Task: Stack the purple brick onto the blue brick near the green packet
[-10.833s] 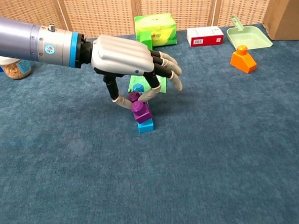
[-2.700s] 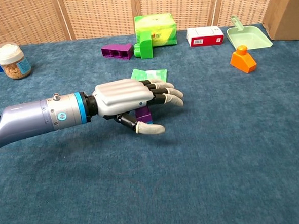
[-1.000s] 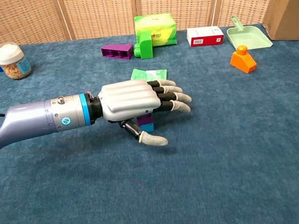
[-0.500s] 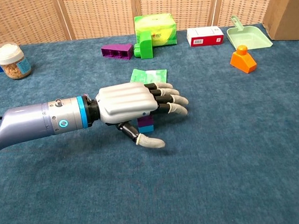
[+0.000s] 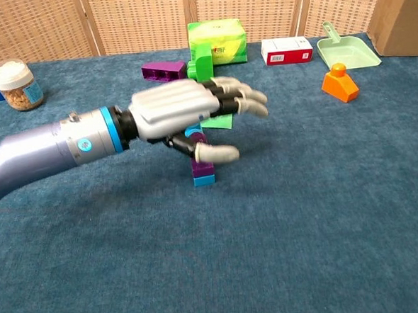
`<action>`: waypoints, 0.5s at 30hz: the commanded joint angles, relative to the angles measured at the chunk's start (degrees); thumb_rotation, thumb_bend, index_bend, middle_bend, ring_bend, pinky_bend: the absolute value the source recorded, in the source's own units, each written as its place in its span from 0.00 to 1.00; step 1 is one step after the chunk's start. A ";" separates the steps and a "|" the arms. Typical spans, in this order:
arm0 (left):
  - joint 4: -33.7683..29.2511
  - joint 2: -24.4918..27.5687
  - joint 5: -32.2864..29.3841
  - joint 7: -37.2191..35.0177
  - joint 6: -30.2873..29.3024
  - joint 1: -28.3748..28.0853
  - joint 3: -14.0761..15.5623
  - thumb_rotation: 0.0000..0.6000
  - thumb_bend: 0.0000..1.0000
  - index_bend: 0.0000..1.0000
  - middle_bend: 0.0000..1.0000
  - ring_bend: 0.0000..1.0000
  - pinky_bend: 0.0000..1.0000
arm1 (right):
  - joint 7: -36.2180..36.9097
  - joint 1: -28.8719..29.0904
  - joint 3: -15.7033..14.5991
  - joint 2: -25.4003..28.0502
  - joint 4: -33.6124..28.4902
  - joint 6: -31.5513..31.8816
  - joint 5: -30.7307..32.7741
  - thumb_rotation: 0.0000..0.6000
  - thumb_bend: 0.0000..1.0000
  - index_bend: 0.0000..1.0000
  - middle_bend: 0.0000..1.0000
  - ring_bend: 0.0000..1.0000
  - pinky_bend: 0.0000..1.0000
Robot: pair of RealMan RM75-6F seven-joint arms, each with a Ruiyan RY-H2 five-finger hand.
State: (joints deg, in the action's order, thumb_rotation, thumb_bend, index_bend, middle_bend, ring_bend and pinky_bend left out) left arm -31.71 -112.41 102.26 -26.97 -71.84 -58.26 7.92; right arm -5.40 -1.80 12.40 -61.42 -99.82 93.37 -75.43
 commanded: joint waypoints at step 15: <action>-38.65 26.38 -9.52 15.53 -3.81 10.50 -4.13 0.00 0.25 0.11 0.00 0.00 0.00 | -2.28 5.23 1.21 1.20 1.22 -6.86 1.19 1.00 0.07 0.43 0.20 0.00 0.03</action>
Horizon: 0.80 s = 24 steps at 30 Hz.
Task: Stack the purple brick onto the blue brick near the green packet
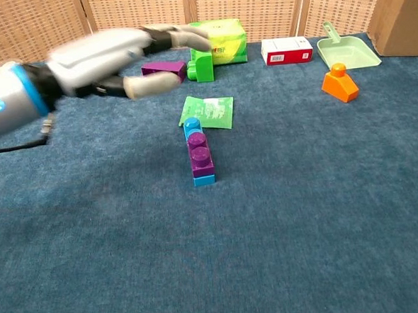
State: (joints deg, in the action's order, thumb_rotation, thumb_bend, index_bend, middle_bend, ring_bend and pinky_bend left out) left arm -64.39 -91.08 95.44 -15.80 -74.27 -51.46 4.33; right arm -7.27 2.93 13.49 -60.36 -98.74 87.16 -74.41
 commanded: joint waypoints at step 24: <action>-29.37 27.62 -17.94 14.71 -14.67 32.72 3.03 0.00 0.25 0.12 0.00 0.00 0.00 | -8.54 7.31 -1.04 -1.61 -0.26 -7.82 2.09 1.00 0.08 0.33 0.16 0.00 0.00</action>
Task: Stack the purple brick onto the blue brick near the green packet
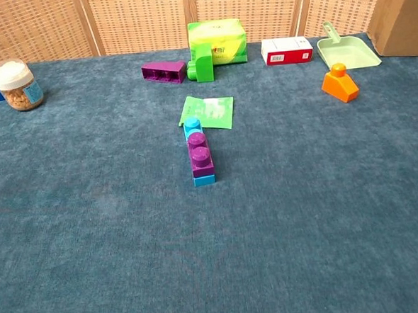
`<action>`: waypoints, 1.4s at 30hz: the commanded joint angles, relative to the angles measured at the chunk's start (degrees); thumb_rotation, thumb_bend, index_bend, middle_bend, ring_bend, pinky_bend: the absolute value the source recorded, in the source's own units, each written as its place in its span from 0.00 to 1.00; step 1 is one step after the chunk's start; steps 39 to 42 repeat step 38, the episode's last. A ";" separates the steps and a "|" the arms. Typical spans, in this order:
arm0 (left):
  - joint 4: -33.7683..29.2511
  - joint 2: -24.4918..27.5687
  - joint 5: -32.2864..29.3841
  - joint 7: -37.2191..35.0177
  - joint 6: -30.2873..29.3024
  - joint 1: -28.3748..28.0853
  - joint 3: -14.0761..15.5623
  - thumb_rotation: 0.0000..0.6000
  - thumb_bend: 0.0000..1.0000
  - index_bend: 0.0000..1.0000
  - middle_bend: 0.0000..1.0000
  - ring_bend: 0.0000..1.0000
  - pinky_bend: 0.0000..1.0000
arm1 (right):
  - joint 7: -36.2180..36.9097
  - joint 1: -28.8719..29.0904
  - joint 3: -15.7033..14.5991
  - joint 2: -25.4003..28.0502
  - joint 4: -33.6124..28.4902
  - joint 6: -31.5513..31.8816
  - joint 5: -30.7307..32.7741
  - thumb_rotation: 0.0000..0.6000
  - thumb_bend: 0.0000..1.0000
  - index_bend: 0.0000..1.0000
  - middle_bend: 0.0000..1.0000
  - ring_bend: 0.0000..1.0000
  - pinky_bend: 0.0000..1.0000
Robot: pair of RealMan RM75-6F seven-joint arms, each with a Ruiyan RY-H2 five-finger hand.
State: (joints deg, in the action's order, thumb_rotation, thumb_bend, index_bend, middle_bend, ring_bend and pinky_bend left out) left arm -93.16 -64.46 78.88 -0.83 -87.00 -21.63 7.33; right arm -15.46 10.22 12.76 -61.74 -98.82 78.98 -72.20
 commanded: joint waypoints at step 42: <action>-1.63 0.13 0.69 0.54 -6.41 19.23 -4.97 0.27 0.25 0.15 0.02 0.00 0.00 | 2.54 -0.70 -5.47 -0.24 -1.15 1.05 -6.26 1.00 0.08 0.30 0.16 0.00 0.00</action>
